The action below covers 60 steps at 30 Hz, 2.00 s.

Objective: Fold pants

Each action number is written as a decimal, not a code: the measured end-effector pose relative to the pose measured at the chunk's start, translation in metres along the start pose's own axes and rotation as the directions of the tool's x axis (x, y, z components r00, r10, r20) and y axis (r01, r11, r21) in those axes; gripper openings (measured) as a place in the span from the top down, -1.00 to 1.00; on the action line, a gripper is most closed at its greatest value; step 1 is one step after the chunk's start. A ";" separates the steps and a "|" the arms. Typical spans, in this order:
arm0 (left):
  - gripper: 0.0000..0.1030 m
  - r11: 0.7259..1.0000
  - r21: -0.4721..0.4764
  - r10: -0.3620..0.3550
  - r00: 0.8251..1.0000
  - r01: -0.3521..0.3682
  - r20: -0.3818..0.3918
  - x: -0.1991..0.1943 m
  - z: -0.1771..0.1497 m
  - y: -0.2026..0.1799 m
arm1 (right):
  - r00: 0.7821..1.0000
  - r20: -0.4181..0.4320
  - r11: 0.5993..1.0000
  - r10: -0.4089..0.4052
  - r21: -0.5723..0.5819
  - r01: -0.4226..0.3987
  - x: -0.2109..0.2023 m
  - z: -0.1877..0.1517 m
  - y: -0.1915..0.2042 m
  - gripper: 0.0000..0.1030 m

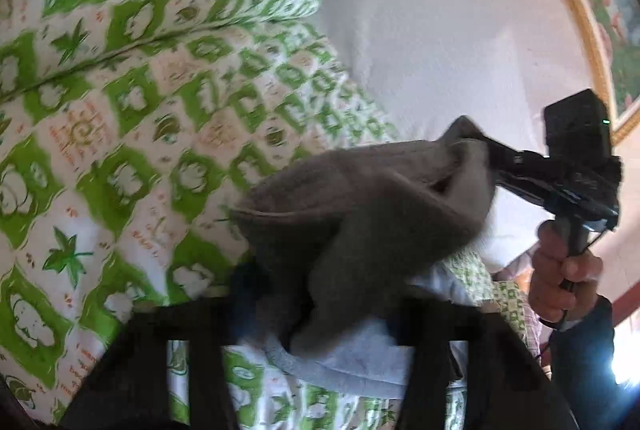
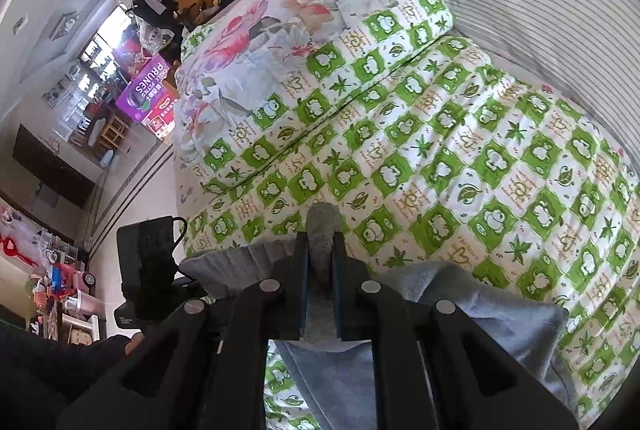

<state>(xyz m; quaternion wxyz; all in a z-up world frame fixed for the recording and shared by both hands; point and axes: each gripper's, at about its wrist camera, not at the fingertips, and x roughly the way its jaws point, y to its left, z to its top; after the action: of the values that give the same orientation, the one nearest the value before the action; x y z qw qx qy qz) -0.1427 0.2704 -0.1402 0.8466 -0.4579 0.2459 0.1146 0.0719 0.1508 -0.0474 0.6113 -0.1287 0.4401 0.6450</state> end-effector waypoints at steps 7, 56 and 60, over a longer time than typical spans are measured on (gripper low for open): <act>0.62 0.996 0.091 -0.004 1.000 0.001 0.030 -0.021 -0.009 -0.060 | 0.998 0.053 1.000 -0.017 0.024 0.015 -0.033 -0.008 -0.010 0.79; -0.22 0.750 0.634 0.057 0.937 0.187 -0.344 0.072 -0.195 -0.311 | 0.846 0.403 0.783 -0.348 0.621 0.027 -0.292 -0.360 -0.175 0.31; -0.25 0.740 0.656 0.071 0.954 0.146 -0.293 0.053 -0.176 -0.290 | 0.831 0.449 0.810 -0.330 0.586 0.005 -0.293 -0.361 -0.138 0.31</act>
<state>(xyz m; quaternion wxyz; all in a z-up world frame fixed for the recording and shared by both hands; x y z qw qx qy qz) -0.0305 -0.0379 -0.0403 0.9093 -0.1392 0.3860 -0.0695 0.1267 -0.3275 -0.1068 0.7752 0.2001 0.4097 0.4373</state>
